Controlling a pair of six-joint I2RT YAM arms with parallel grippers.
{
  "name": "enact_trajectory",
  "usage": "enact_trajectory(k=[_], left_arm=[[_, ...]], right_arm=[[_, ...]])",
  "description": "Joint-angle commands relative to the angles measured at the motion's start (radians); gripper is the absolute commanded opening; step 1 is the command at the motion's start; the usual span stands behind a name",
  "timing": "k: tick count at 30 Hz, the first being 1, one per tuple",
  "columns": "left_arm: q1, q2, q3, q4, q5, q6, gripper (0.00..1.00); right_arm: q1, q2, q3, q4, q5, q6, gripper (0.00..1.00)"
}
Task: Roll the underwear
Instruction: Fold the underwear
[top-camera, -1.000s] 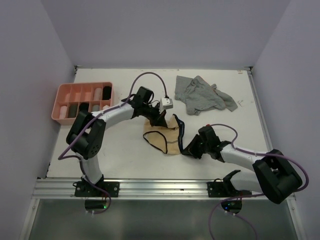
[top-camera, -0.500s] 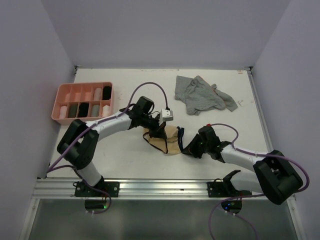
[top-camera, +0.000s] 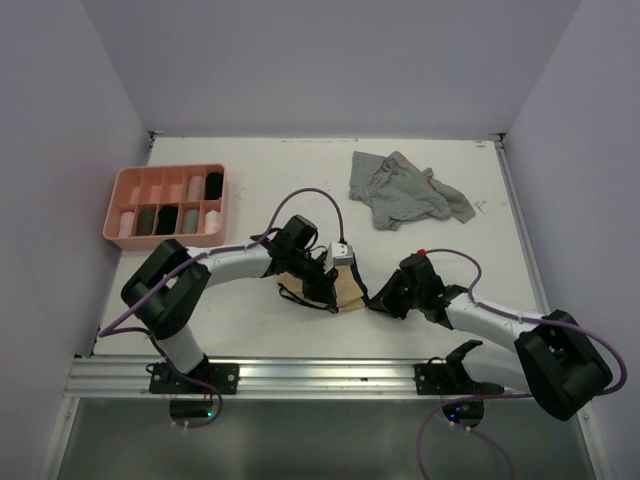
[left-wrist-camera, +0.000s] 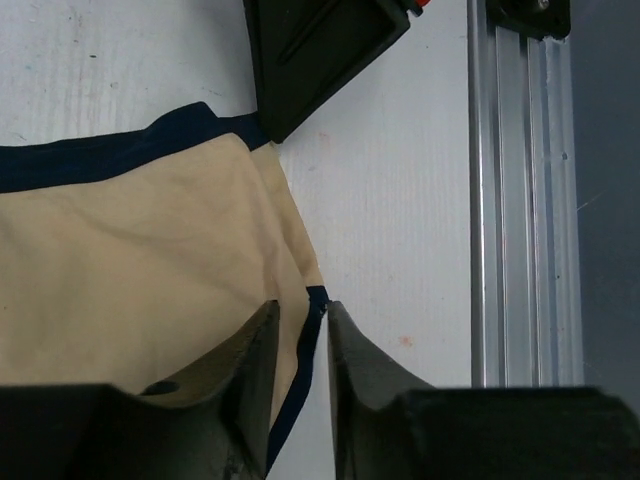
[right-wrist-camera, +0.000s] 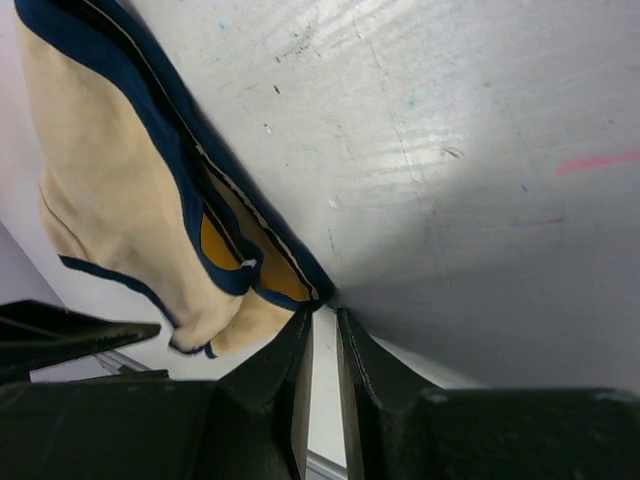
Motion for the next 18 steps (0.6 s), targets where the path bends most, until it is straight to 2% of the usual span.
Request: enact_trajectory(k=[1,4,7,9,11,16,18], left_arm=[[-0.004,0.013,0.004,0.049,0.005,-0.008,0.32],[-0.004,-0.032,0.005,0.048,0.018,-0.006,0.39],[-0.004,-0.097,0.033,-0.009,0.028,0.024,0.41],[-0.003,-0.134,0.043,-0.064,0.022,0.041,0.42],[0.006,-0.189,0.039,-0.078,-0.018,0.029,0.45],[0.071,-0.203,0.025,-0.107,-0.059,-0.018,0.5],[0.112,-0.198,0.016,-0.089,-0.07,-0.048,0.51]], right_arm=[[0.004,-0.056,0.011,-0.108,0.04,-0.022,0.21],[0.004,-0.154,0.067,-0.216,0.045,-0.062,0.24],[0.004,-0.291,0.119,-0.312,0.065,-0.098,0.29],[0.004,-0.309,0.146,-0.332,0.074,-0.121,0.31],[0.004,-0.29,0.192,-0.334,0.077,-0.151,0.32],[0.005,-0.066,0.292,-0.312,0.094,-0.191,0.32],[0.004,-0.012,0.312,-0.301,0.108,-0.189,0.4]])
